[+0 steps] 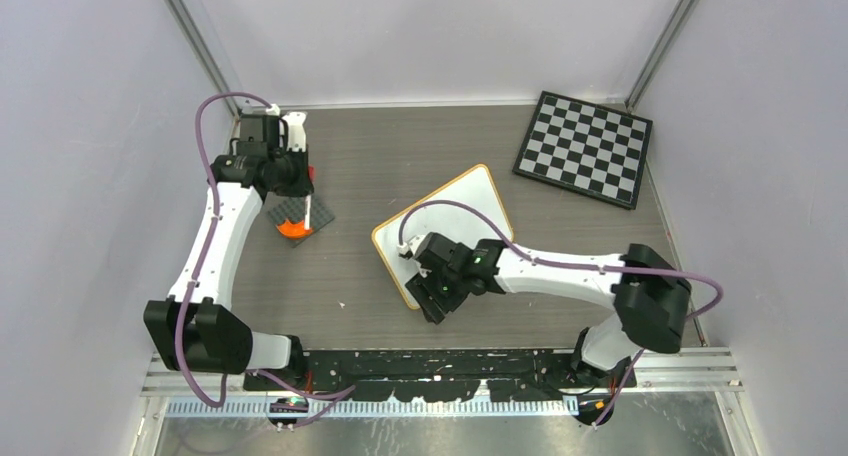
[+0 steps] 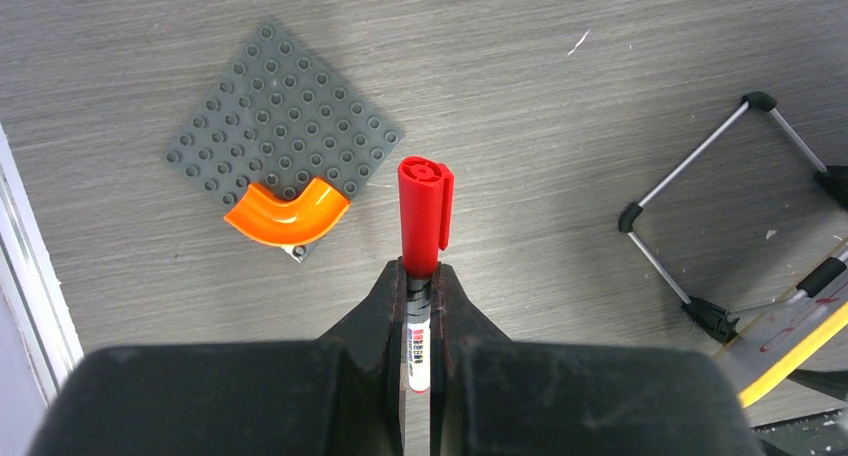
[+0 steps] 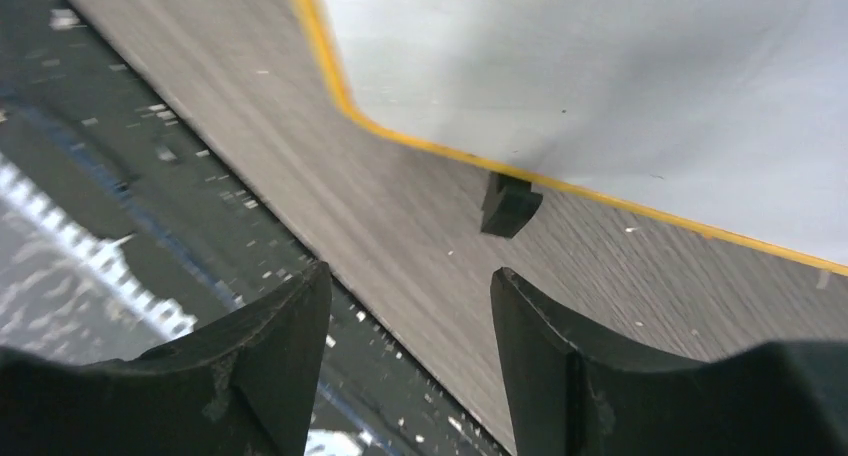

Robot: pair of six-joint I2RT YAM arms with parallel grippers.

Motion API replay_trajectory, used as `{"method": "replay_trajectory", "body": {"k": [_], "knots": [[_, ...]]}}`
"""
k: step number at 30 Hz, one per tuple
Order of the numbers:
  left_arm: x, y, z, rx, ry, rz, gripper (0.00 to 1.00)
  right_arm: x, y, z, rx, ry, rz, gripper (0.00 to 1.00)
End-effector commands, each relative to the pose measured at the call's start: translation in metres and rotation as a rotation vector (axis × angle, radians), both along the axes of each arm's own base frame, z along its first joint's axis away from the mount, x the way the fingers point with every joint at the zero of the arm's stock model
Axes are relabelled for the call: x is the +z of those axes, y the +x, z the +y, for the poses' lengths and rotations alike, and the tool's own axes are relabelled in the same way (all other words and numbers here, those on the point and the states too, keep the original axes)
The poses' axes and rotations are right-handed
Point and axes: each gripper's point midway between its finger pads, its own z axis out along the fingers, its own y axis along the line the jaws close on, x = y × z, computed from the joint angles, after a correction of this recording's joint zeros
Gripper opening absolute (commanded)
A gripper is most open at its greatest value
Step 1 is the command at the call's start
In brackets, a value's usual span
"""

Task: Write a sentence on the whiteboard
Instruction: Move the whiteboard stand to the center of the board.

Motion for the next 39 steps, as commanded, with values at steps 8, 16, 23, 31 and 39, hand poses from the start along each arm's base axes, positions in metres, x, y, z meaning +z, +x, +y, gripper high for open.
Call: {"method": "replay_trajectory", "body": {"k": [8, 16, 23, 31, 39], "knots": [[0.015, 0.010, -0.008, 0.010, -0.063, -0.017, 0.00, 0.074, 0.075, -0.098, -0.195, 0.018, -0.230, 0.66], [0.013, 0.017, -0.012, 0.016, -0.086, -0.009, 0.00, 0.059, 0.110, -0.121, -0.338, -0.013, -0.242, 0.65], [0.016, 0.017, -0.013, 0.016, -0.094, -0.029, 0.00, 0.017, 0.122, -0.120, -0.378, -0.056, -0.208, 0.55], [0.014, 0.021, -0.017, 0.006, -0.109, -0.028, 0.00, 0.012, 0.143, -0.118, -0.370, -0.074, -0.212, 0.55], [0.015, 0.027, -0.020, 0.000, -0.123, -0.031, 0.00, 0.003, 0.153, -0.120, -0.387, -0.068, -0.164, 0.50]]}}
